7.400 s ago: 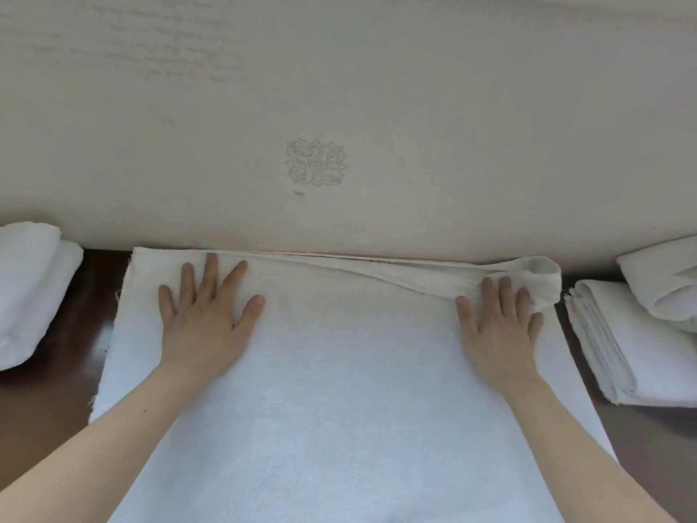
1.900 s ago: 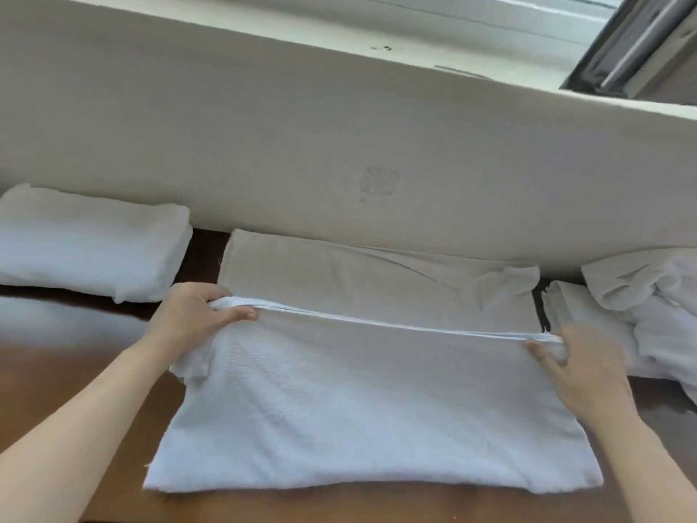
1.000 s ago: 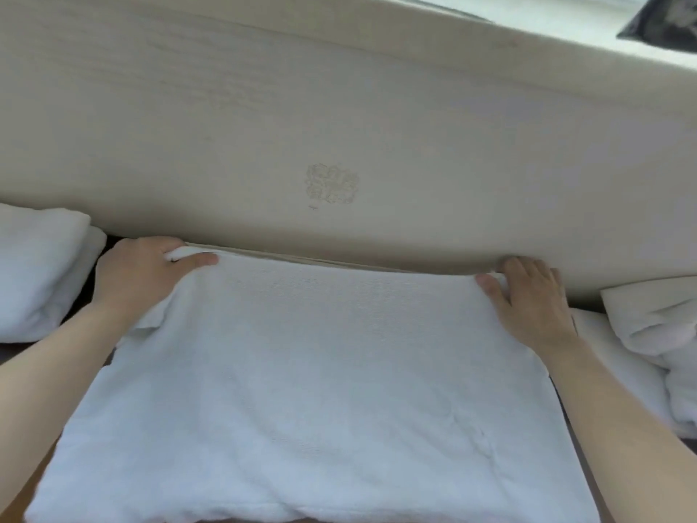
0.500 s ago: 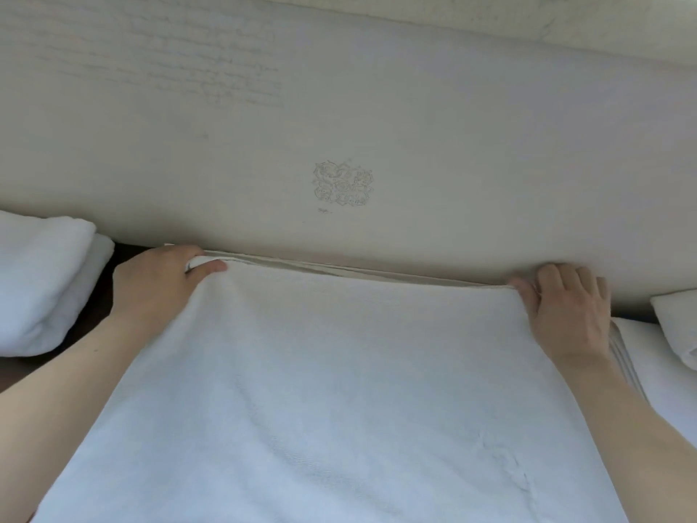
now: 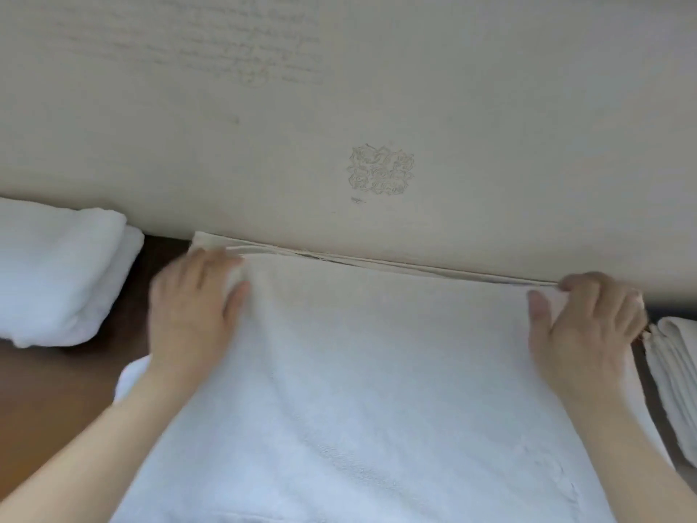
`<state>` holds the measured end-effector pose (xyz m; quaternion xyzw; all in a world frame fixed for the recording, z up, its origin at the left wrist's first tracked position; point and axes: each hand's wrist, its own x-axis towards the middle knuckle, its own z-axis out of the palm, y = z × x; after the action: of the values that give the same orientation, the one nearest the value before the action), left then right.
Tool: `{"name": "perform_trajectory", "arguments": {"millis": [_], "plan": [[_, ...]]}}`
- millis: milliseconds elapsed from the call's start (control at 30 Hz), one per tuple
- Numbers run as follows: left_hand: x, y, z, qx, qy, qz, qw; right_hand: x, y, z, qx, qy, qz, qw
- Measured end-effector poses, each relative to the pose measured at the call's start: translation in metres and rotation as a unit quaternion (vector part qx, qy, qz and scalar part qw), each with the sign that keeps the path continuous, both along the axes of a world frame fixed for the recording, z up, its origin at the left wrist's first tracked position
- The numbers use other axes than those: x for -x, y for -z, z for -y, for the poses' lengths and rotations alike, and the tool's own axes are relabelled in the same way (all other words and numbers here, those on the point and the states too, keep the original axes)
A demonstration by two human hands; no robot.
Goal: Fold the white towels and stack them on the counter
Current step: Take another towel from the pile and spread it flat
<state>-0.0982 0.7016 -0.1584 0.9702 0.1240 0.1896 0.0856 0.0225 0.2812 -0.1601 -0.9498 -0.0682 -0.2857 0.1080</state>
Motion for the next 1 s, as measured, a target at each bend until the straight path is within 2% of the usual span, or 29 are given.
{"name": "perform_trajectory", "arguments": {"millis": [67, 133, 200, 267, 533, 633, 733, 833, 1000], "plan": [[0.014, 0.007, 0.033, 0.052, 0.035, -0.075, 0.995, 0.027, 0.003, -0.025, -0.001, -0.06, -0.093, 0.994], [0.016, 0.015, 0.049, 0.071, 0.028, -0.169, 0.983, 0.044, 0.007, -0.045, 0.027, -0.076, -0.213, 0.974], [0.01, 0.025, 0.043, 0.069, 0.013, -0.201, 0.977, 0.045, 0.012, -0.052, 0.056, -0.067, -0.304, 0.949], [0.001, 0.031, 0.031, 0.054, 0.007, -0.213, 0.976, 0.036, 0.017, -0.05, 0.07, -0.061, -0.344, 0.935], [-0.014, 0.032, -0.021, 0.068, -0.024, -0.24, 0.968, 0.017, 0.019, -0.015, 0.1, -0.072, -0.369, 0.921], [-0.01, 0.022, -0.012, 0.056, -0.026, -0.238, 0.969, 0.019, 0.013, -0.004, 0.076, -0.028, -0.367, 0.927], [0.011, 0.013, 0.025, 0.054, 0.028, -0.202, 0.978, 0.043, 0.009, -0.005, 0.06, 0.003, -0.348, 0.936], [0.033, 0.022, 0.059, 0.041, 0.095, -0.236, 0.966, 0.069, 0.019, -0.008, 0.088, 0.001, -0.357, 0.93], [0.044, 0.031, 0.055, -0.004, 0.096, -0.261, 0.96, 0.074, 0.026, -0.005, 0.057, 0.06, -0.355, 0.931]]}}
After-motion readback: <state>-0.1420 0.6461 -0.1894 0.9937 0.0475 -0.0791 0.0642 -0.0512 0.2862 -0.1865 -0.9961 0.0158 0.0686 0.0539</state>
